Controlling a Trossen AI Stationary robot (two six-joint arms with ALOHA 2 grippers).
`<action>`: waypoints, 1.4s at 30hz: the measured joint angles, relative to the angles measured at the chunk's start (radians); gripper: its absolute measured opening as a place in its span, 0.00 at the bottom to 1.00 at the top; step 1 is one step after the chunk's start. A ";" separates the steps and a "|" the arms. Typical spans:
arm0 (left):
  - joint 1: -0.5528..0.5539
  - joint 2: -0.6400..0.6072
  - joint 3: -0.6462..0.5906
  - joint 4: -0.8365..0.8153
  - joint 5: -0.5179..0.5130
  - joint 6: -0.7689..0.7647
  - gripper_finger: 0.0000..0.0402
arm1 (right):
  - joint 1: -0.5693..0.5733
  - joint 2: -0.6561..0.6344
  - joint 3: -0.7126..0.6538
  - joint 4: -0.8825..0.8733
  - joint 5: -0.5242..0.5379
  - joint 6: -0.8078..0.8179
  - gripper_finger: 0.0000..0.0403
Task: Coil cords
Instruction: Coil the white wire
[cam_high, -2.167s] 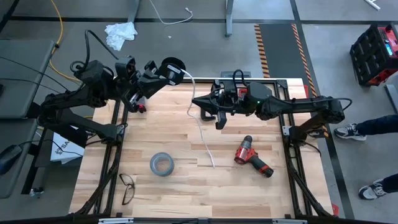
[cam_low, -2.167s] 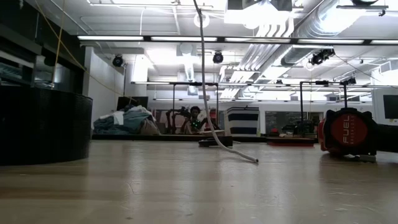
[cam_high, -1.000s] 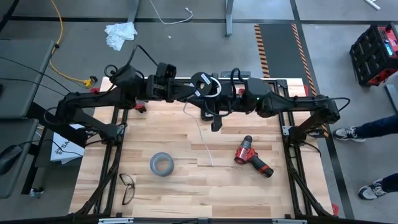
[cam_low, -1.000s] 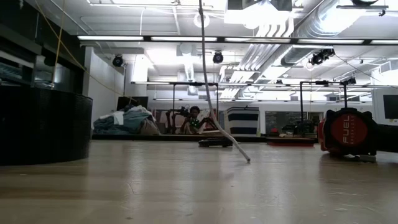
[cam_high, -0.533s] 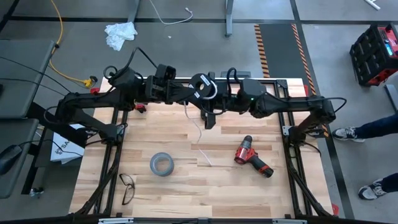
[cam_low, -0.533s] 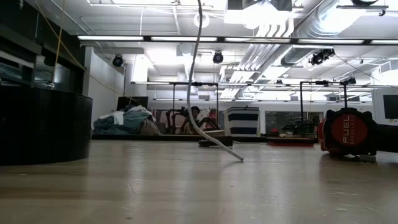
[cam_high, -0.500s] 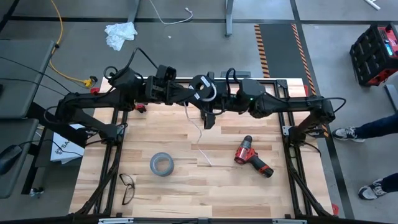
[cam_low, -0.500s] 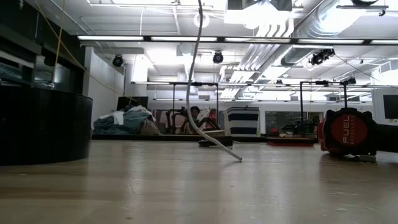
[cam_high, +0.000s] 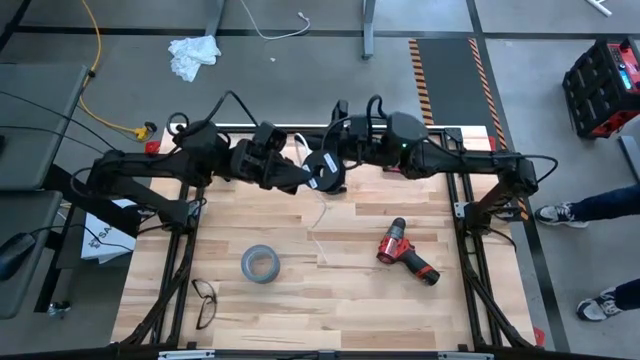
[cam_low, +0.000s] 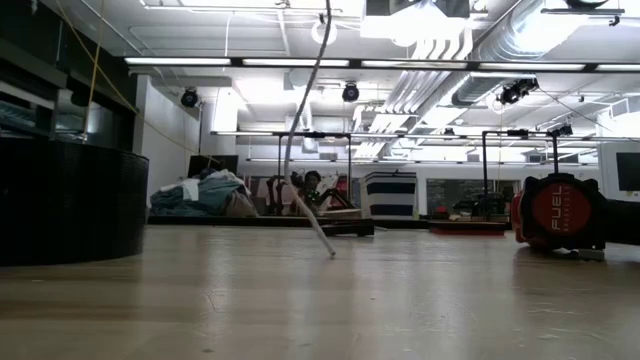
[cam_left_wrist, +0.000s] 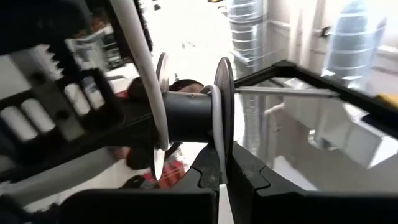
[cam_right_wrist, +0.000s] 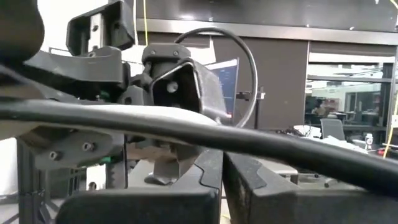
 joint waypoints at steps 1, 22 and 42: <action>0.000 -0.012 0.000 -0.031 0.000 0.016 0.00 | -0.005 -0.003 0.000 -0.007 -0.007 0.000 0.00; 0.134 -0.262 0.000 -0.704 -0.240 0.505 0.00 | -0.068 -0.036 0.000 -0.134 -0.059 0.038 0.00; 0.209 -0.352 0.000 -0.760 -0.223 0.729 0.00 | -0.074 -0.036 0.000 -0.159 -0.078 0.092 0.00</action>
